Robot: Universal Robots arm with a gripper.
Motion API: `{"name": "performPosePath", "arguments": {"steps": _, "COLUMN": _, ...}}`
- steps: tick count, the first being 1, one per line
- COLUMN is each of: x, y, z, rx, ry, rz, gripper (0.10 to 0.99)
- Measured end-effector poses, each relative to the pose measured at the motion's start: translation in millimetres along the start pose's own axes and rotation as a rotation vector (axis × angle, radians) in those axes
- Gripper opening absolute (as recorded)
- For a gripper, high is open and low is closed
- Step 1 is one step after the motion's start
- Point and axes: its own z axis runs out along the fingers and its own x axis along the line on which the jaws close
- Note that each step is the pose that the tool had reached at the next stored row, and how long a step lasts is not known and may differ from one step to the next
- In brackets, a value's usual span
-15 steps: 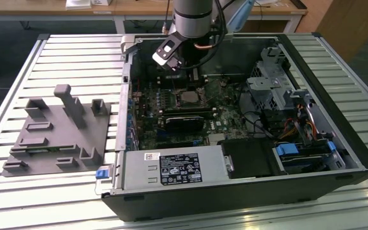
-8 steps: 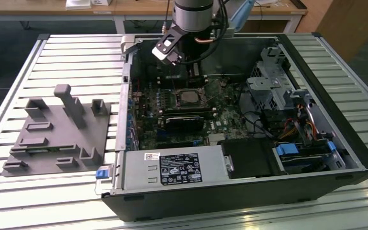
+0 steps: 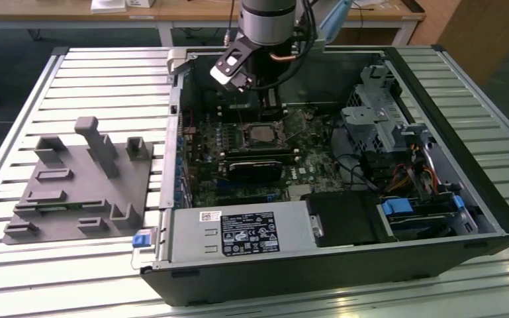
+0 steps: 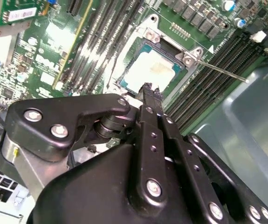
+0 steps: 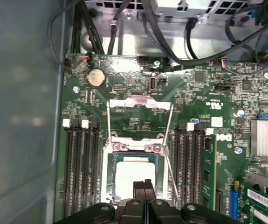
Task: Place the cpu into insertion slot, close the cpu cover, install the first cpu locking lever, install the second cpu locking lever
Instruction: 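Close the cpu cover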
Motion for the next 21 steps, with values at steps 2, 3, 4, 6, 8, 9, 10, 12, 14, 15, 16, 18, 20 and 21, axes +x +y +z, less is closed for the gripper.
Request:
{"name": "performPosePath", "arguments": {"steps": 2, "x": -4.0, "y": -0.1, "z": 0.0, "rx": 0.0, "ry": 0.0001, "rz": 0.0, "gripper": 0.106}}
{"name": "performPosePath", "arguments": {"steps": 3, "x": -5.8, "y": -0.1, "z": 0.1, "rx": 0.0, "ry": 0.0001, "rz": 0.0, "gripper": 0.106}}
{"name": "performPosePath", "arguments": {"steps": 4, "x": -6.8, "y": 0.0, "z": 0.1, "rx": 0.0, "ry": 0.0001, "rz": 0.0, "gripper": 0.106}}
{"name": "performPosePath", "arguments": {"steps": 6, "x": -7.7, "y": 1.4, "z": 0.2, "rx": 0.0, "ry": 0.0001, "rz": 0.0, "gripper": 0.106}}
{"name": "performPosePath", "arguments": {"steps": 8, "x": -7.9, "y": 5.7, "z": 0.4, "rx": 0.001, "ry": 0.0, "rz": 0.0, "gripper": 0.106}}
{"name": "performPosePath", "arguments": {"steps": 9, "x": -8.0, "y": 7.5, "z": 0.5, "rx": 0.002, "ry": 0.0001, "rz": 0.0, "gripper": 0.106}}
{"name": "performPosePath", "arguments": {"steps": 10, "x": -8.1, "y": 8.1, "z": 0.5, "rx": 0.002, "ry": 0.0014, "rz": 0.0, "gripper": 0.106}}
{"name": "performPosePath", "arguments": {"steps": 12, "x": -8.0, "y": 8.5, "z": -1.3, "rx": 0.002, "ry": 0.007, "rz": 0.0, "gripper": 0.106}}
{"name": "performPosePath", "arguments": {"steps": 14, "x": -8.1, "y": 8.7, "z": -5.3, "rx": 0.002, "ry": 0.0132, "rz": 0.001, "gripper": 0.106}}
{"name": "performPosePath", "arguments": {"steps": 15, "x": -8.1, "y": 9.1, "z": -6.9, "rx": 0.002, "ry": 0.0166, "rz": 0.001, "gripper": 0.106}}
{"name": "performPosePath", "arguments": {"steps": 16, "x": -8.1, "y": 9.8, "z": -7.6, "rx": 0.002, "ry": 0.0199, "rz": 0.001, "gripper": 0.106}}
{"name": "performPosePath", "arguments": {"steps": 18, "x": -8.1, "y": 13.0, "z": -7.5, "rx": 0.003, "ry": 0.0316, "rz": 0.002, "gripper": 0.106}}
{"name": "performPosePath", "arguments": {"steps": 20, "x": -8.2, "y": 18.3, "z": -7.2, "rx": 0.006, "ry": 0.0529, "rz": 0.003, "gripper": 0.106}}
{"name": "performPosePath", "arguments": {"steps": 21, "x": -8.3, "y": 20.8, "z": -7.0, "rx": 0.008, "ry": 0.063, "rz": 0.004, "gripper": 0.106}}
